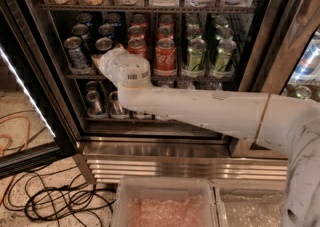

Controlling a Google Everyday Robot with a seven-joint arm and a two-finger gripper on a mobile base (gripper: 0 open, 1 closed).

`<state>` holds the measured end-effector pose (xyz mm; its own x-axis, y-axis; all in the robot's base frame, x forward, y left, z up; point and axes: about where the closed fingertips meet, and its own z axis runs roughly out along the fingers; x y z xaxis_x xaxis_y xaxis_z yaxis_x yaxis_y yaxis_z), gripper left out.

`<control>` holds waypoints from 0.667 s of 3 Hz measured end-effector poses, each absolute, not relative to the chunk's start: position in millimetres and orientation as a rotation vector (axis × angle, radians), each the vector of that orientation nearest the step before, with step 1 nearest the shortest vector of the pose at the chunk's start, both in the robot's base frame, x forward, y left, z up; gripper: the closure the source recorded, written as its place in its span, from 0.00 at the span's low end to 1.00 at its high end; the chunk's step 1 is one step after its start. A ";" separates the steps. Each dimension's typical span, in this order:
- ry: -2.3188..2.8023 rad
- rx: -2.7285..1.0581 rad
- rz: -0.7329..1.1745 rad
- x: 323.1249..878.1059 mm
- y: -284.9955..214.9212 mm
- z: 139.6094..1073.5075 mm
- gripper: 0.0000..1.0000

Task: Pick pepsi can from middle shelf of fridge

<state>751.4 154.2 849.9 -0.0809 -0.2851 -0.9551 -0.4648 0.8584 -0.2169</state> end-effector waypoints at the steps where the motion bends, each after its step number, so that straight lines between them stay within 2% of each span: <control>1: 1.673 -0.610 0.183 749.3 156.6 851.3 1.00; 2: 1.666 -0.611 0.207 745.2 158.0 857.1 1.00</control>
Offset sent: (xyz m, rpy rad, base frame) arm -0.0314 0.0079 0.0374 0.1583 0.0323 0.0933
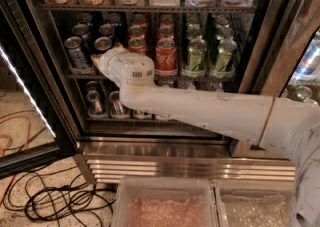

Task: Pick pepsi can from middle shelf of fridge

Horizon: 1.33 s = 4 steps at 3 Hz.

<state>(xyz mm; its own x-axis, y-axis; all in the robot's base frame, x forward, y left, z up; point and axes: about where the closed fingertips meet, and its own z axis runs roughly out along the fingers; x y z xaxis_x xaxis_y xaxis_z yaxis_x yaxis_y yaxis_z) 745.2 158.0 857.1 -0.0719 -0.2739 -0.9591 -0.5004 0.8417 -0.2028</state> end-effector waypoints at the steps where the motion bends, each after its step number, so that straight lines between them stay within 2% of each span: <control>1: 1.669 -0.603 0.234 740.7 154.3 863.0 1.00; 4: 1.679 -0.615 0.262 726.5 140.6 871.3 1.00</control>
Offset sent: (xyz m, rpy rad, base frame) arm -0.0415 0.0013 0.0440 0.2371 0.1206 0.1169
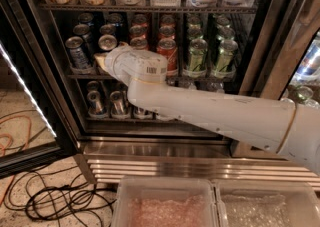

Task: Pick pepsi can from middle shelf of fridge

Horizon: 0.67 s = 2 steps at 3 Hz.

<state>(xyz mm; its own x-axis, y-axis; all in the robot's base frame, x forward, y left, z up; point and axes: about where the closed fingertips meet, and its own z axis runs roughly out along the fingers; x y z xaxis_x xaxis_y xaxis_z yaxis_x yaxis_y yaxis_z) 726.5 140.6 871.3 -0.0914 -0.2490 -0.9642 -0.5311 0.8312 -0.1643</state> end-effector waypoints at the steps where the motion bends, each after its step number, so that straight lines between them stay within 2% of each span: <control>1: 1.692 -0.659 0.275 695.8 131.4 882.1 1.00; 2: 1.723 -0.675 0.319 664.2 131.6 897.8 1.00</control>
Offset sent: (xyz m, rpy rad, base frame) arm -0.1216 -0.0084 0.0357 0.3204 0.5343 0.0502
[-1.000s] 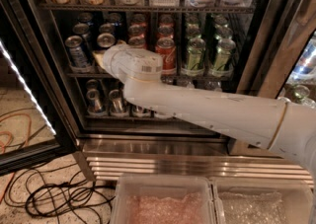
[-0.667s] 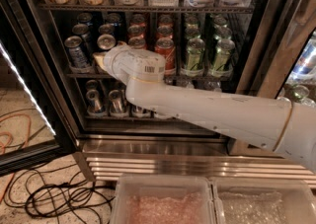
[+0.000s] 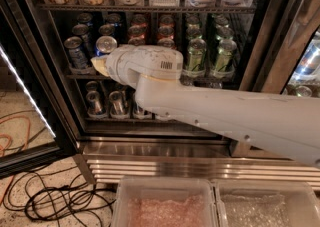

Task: Pick pepsi can from middle shelf of fridge

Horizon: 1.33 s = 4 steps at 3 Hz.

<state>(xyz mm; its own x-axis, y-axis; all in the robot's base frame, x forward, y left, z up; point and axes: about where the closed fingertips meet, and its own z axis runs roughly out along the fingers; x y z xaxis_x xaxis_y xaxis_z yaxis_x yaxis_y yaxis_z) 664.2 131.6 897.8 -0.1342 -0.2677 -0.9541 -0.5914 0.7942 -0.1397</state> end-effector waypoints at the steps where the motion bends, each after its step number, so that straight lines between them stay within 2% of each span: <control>1: 1.783 -0.647 0.391 640.0 133.7 900.6 1.00; 3: 1.811 -0.617 0.426 638.2 133.5 901.9 1.00; 4: 1.874 -0.635 0.403 608.9 134.0 886.8 1.00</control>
Offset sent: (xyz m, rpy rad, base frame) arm -0.0200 0.0015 0.0029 0.0314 0.0607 0.0084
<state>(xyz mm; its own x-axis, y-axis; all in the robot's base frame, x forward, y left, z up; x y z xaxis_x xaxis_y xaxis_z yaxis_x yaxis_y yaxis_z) 608.9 134.0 886.8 -0.2919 -0.2383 -0.9263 -0.5984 0.8010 -0.0175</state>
